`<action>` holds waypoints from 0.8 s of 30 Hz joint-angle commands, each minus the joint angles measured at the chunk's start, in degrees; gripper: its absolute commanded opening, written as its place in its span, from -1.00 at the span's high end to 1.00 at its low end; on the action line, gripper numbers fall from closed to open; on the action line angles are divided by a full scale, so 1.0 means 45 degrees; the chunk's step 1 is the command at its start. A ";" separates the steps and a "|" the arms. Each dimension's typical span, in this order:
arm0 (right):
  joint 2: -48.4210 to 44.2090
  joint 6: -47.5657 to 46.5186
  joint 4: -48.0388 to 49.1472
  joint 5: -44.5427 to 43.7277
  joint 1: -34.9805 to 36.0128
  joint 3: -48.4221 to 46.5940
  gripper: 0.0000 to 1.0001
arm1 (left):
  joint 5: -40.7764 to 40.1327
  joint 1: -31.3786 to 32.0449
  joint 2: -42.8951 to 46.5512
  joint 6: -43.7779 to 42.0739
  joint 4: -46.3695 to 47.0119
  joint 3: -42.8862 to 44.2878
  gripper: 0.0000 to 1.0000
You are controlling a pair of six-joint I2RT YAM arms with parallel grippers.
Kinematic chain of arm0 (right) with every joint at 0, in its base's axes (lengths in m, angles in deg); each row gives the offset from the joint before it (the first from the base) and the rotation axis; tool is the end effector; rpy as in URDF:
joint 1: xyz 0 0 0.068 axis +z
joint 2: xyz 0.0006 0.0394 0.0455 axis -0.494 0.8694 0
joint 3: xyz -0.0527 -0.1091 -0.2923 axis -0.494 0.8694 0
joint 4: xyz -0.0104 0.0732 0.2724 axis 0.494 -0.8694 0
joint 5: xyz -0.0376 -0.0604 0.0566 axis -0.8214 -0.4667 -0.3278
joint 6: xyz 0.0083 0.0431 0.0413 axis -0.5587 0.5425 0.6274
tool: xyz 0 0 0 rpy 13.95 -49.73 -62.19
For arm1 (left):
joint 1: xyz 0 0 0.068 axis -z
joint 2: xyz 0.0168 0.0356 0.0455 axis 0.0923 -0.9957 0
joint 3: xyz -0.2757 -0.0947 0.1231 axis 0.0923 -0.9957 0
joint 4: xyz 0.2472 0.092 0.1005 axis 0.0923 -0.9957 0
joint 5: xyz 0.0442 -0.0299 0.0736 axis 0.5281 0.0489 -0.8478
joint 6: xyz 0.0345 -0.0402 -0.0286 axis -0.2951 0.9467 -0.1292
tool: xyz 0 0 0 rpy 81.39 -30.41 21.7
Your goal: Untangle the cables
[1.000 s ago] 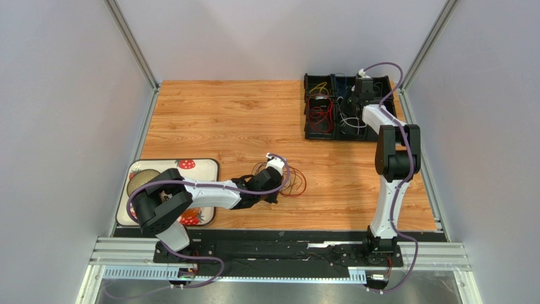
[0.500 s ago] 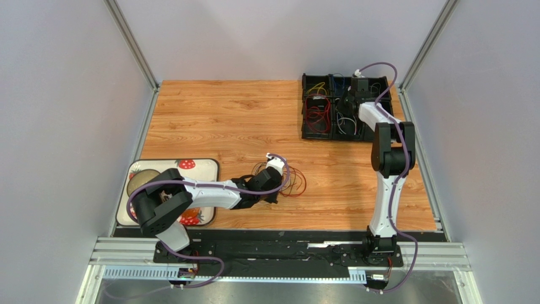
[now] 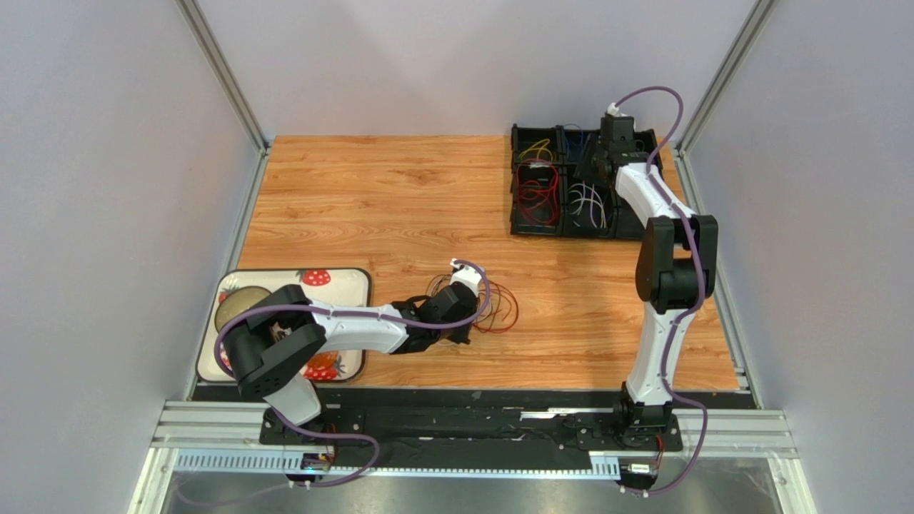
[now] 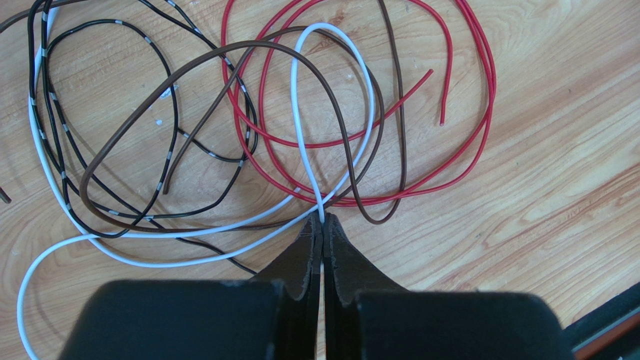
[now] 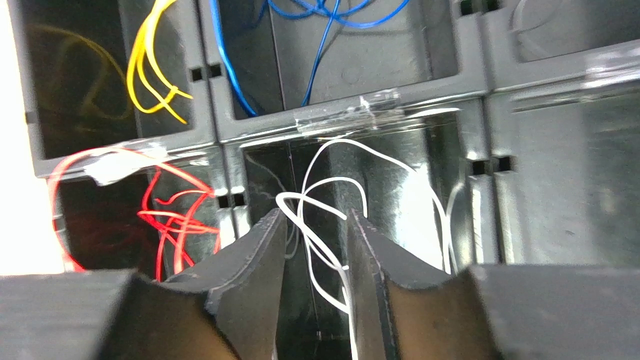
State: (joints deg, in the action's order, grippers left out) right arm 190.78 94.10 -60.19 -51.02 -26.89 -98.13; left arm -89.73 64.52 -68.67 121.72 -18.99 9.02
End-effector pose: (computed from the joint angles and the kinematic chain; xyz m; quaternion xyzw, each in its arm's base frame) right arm 0.5287 0.0230 0.2604 0.1269 0.9105 0.0480 0.3907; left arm 0.1767 -0.2761 0.1680 0.1717 0.9074 -0.1849 0.3362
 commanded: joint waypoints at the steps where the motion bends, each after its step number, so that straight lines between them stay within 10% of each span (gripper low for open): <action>1: -0.0760 -0.0401 -0.0658 -0.0527 0.0098 -0.0372 0.13 | 0.0123 0.0023 -0.0126 -0.0004 -0.0476 -0.0330 1.00; 24: -0.0837 -0.0461 -0.2632 -0.2111 0.0098 -0.2834 -0.48 | 0.0142 0.0023 -0.0145 -0.0004 -0.0496 -0.0310 1.00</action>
State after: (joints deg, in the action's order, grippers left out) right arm 189.25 91.41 -71.47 -60.33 -26.73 -109.52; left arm -89.73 64.52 -68.67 121.70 -18.77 8.96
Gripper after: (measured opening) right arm 0.736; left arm 0.008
